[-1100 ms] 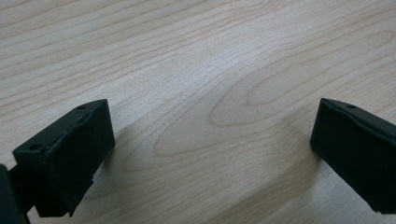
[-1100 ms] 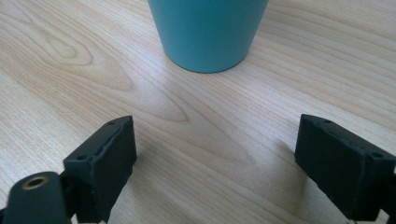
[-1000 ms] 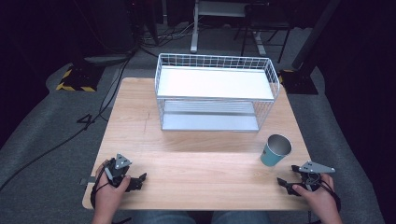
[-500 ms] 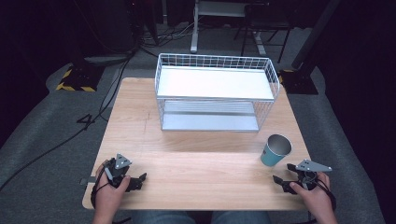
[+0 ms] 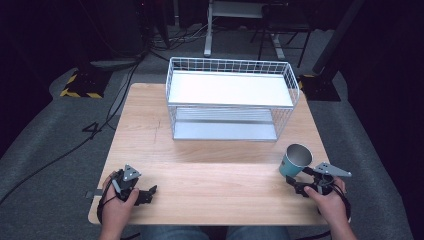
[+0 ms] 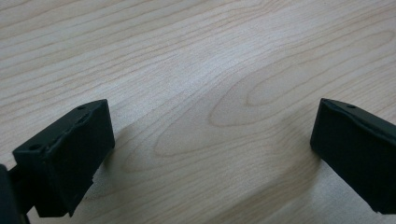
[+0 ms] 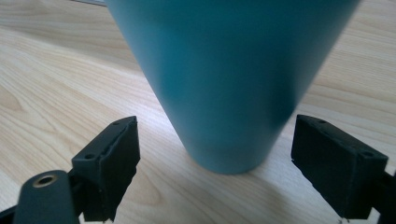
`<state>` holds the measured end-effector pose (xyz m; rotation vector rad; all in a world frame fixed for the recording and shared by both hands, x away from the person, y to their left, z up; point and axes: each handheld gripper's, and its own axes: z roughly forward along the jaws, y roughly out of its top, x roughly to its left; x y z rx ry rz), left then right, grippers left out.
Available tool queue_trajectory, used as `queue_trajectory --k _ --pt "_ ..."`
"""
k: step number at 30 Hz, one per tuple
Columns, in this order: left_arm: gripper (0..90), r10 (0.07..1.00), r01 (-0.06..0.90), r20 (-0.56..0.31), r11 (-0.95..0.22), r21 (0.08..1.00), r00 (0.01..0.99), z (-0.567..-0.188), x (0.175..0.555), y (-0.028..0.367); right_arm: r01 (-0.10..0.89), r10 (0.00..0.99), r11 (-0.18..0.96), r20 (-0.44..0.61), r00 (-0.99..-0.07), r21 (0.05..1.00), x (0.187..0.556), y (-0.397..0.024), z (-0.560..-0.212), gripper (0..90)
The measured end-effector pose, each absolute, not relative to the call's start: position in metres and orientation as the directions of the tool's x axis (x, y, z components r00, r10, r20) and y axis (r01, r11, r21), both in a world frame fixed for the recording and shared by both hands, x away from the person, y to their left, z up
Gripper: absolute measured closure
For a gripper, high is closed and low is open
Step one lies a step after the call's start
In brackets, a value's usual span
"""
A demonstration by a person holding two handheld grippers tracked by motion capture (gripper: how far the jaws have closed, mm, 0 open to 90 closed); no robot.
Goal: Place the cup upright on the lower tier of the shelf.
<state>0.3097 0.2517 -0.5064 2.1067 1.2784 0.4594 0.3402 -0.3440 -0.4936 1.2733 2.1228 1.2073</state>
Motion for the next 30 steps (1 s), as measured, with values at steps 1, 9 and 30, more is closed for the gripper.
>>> queue_trajectory --k 1,9,30 --pt "0.2 0.882 0.666 -0.026 -0.337 0.665 0.471 -0.506 0.310 0.252 0.520 0.851 0.218 0.100 -0.516 0.826 0.341 -0.343 -0.494 15.4" --pt "0.2 0.882 0.665 -0.025 -0.335 0.667 0.470 -0.506 0.310 0.252 0.518 0.870 0.181 0.110 -0.481 0.836 0.352 -0.335 -0.497 15.9" --pt "0.2 0.883 0.665 -0.025 -0.335 0.667 0.470 -0.506 0.310 0.252 0.498 0.900 0.173 0.069 -0.430 0.850 0.363 -0.322 -0.500 22.7"
